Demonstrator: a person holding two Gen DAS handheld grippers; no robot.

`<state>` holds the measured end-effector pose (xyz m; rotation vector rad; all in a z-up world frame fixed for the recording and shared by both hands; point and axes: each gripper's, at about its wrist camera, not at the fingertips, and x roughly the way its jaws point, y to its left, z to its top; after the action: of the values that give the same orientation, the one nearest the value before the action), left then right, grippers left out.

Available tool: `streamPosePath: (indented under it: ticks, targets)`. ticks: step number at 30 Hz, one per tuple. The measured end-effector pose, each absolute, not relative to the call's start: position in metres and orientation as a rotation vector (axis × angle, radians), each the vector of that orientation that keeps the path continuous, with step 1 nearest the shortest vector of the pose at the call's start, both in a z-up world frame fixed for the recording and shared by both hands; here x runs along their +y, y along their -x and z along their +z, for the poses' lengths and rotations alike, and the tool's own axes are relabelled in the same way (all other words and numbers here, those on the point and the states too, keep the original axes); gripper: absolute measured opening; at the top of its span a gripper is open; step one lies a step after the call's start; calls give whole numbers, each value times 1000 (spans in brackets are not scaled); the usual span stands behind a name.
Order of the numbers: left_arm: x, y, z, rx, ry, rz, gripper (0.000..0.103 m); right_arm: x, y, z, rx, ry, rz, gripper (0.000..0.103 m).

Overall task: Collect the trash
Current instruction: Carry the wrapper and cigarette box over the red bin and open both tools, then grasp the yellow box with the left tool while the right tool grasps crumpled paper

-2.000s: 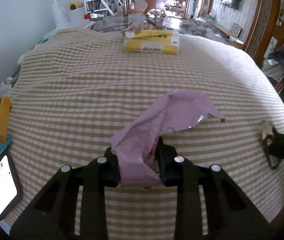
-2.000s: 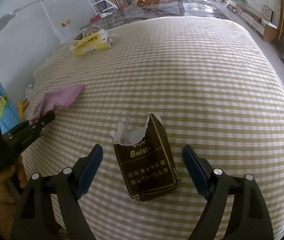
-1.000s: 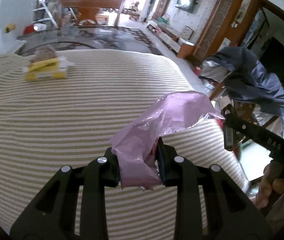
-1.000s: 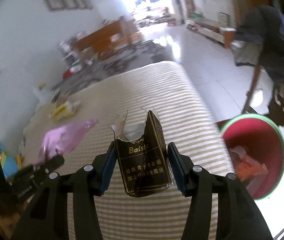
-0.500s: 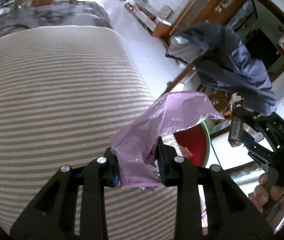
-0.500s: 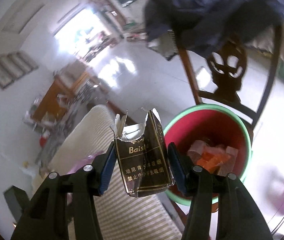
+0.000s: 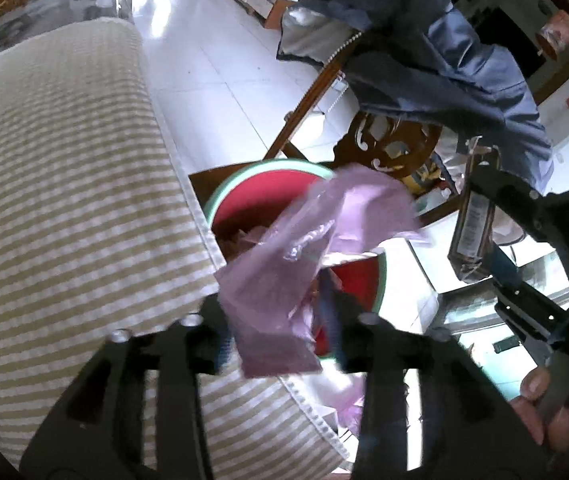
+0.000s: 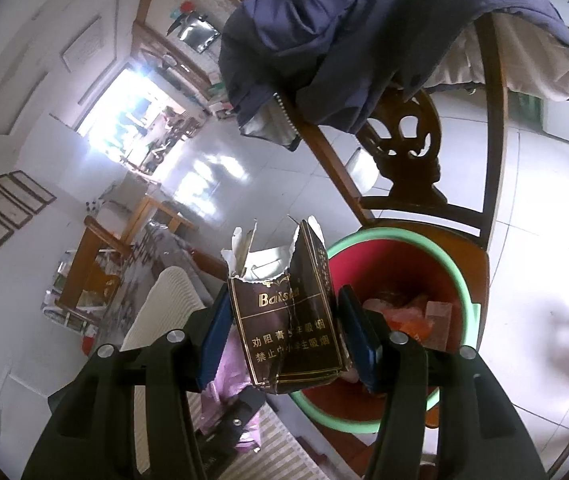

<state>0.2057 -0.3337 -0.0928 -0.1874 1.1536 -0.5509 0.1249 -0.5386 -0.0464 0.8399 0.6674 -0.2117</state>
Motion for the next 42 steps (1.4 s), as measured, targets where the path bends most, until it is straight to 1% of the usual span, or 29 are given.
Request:
streamPosePath:
  ticks: [1, 2, 3, 4, 5, 7, 11, 14, 19, 22, 25, 29, 33, 34, 36, 37, 38, 39, 40, 42]
  targets:
    - [-333, -205, -93, 1151, 193, -555, 54, -539, -125, -47, 664, -851, -210, 59]
    - [-335, -205, -92, 1147, 194, -556, 60, -539, -125, -47, 661, -854, -212, 64]
    - [-334, -204, -92, 1142, 192, -558, 63, -538, -125, -47, 657, -854, -217, 69]
    - [-333, -203, -90, 1134, 188, -557, 67, -538, -126, -47, 655, -850, -223, 71]
    - [-331, -202, -89, 1128, 188, -558, 68, -537, -126, -46, 653, -848, -226, 74]
    - [-320, -200, -82, 1102, 199, -565, 69, -535, -127, -46, 656, -843, -232, 76]
    - [-277, -198, -66, 1013, 189, -526, 79, -533, -131, -48, 672, -833, -229, 78]
    - [-218, -204, -57, 948, 168, -406, 81, -526, -133, -47, 681, -812, -224, 79]
    - [-80, -226, -51, 895, 252, -93, 87, -497, -142, -45, 722, -749, -164, 79]
    - [-16, -234, -49, 856, 270, 70, 88, -478, -148, -44, 740, -709, -127, 79]
    - [34, -244, -47, 832, 129, 155, 89, -462, -155, -46, 774, -671, -104, 80]
    - [46, -267, -55, 883, -235, 123, 89, -452, -161, -55, 818, -689, -81, 80]
    - [64, -288, -66, 932, -384, 104, 89, -445, -164, -59, 837, -697, -70, 80]
    - [66, -297, -70, 955, -388, 94, 88, -444, -165, -59, 840, -690, -72, 80]
    - [68, -308, -78, 994, -401, 92, 79, -442, -167, -60, 854, -678, -75, 80]
    - [68, -311, -82, 1012, -413, 94, 67, -441, -168, -62, 861, -676, -74, 80]
    - [66, -314, -88, 1034, -433, 96, 50, -441, -168, -63, 866, -673, -73, 80]
    - [64, -312, -93, 1045, -449, 102, 41, -440, -168, -63, 869, -671, -74, 80]
    - [64, -310, -96, 1061, -447, 97, 24, -441, -169, -64, 872, -669, -75, 80]
    - [64, -303, -93, 1049, -423, 94, 23, -440, -169, -65, 876, -670, -73, 80]
